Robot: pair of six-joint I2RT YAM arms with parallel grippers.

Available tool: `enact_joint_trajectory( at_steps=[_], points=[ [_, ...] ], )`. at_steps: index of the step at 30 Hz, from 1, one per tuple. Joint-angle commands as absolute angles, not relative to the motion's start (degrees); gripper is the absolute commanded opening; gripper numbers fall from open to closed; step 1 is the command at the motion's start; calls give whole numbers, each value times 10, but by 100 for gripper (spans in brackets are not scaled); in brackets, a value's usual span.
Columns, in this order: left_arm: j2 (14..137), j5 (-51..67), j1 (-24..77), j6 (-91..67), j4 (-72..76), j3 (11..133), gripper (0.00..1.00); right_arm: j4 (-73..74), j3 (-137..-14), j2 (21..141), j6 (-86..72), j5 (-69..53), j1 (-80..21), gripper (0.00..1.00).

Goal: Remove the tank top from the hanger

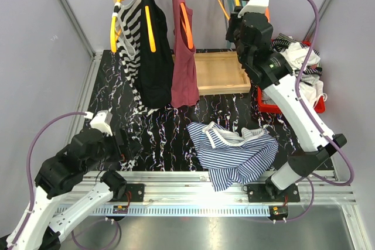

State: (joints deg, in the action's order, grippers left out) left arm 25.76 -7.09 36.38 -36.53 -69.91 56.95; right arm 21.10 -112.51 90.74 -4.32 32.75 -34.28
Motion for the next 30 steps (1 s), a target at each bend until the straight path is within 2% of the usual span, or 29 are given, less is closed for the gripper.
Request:
enact_joint_trajectory(
  at_steps=[1,11,12,14,15,19,22,24,30],
  points=[
    [250,-66,365,-374,-669,570,99,233,-1156,919,-78,273,-332,0],
    [234,-55,364,-390,-654,548,99,257,-1071,868,-95,242,-328,0],
    [235,-54,364,-389,-651,548,99,263,-1069,860,-98,239,-328,11],
    [241,-50,364,-387,-643,548,99,285,-1060,848,-102,233,-331,41],
    [242,-50,364,-386,-641,550,99,294,-1054,827,-110,229,-333,63],
    [242,-43,364,-387,-628,558,99,378,-992,753,-134,214,-366,86],
    [239,-35,364,-387,-620,560,99,449,-884,678,-190,221,-414,91],
    [240,-32,364,-387,-612,558,99,499,-796,637,-275,221,-438,100],
    [265,-14,364,-369,-593,557,99,642,-601,613,-544,213,-541,100]
  ],
)
